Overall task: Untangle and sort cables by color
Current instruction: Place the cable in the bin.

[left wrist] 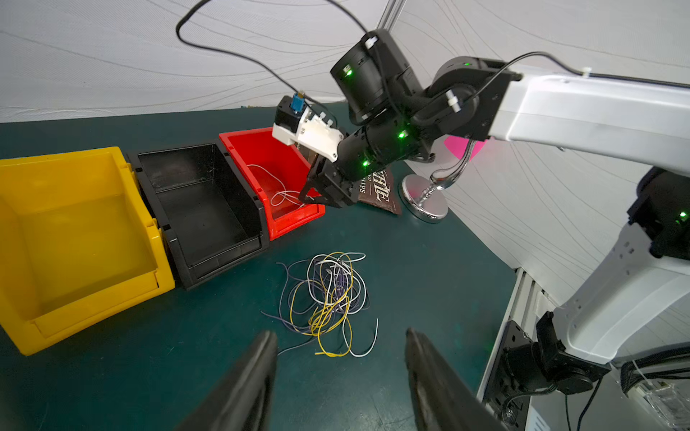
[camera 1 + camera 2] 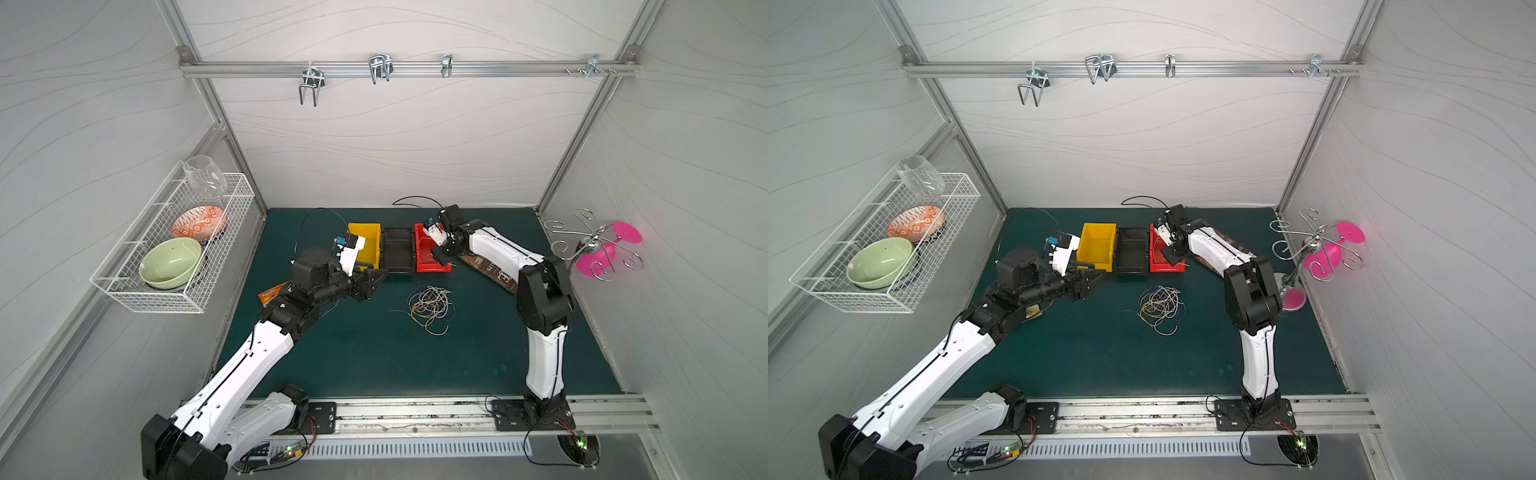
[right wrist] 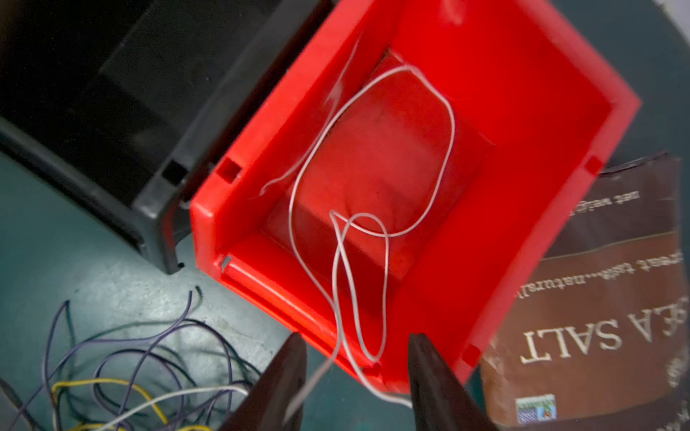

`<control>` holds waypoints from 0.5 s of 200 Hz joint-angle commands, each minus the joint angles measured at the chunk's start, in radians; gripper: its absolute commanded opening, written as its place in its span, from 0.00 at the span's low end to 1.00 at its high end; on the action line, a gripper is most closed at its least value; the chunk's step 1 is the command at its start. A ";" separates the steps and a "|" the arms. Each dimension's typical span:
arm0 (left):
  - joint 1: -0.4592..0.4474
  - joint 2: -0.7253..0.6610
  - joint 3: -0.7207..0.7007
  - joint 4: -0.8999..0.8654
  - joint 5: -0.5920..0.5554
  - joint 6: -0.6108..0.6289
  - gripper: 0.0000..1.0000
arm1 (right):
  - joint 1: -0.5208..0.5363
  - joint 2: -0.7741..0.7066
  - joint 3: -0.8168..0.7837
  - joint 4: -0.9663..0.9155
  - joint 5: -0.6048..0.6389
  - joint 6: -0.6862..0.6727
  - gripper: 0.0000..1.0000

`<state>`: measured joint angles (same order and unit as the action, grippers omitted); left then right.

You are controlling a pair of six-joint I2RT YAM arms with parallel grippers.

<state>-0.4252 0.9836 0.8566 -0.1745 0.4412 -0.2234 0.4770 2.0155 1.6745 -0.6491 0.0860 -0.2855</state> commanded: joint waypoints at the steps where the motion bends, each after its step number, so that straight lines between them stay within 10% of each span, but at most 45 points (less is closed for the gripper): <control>1: 0.003 0.005 0.003 0.057 -0.019 -0.028 0.59 | -0.011 -0.112 0.006 -0.042 0.002 0.003 0.53; 100: 0.004 0.037 -0.057 0.064 0.000 -0.133 0.64 | -0.071 -0.518 -0.252 -0.020 -0.185 0.133 0.75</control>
<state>-0.4252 1.0039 0.8104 -0.1665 0.4259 -0.3187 0.4313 1.5925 1.4872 -0.6647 -0.0032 -0.2226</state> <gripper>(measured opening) 0.645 0.740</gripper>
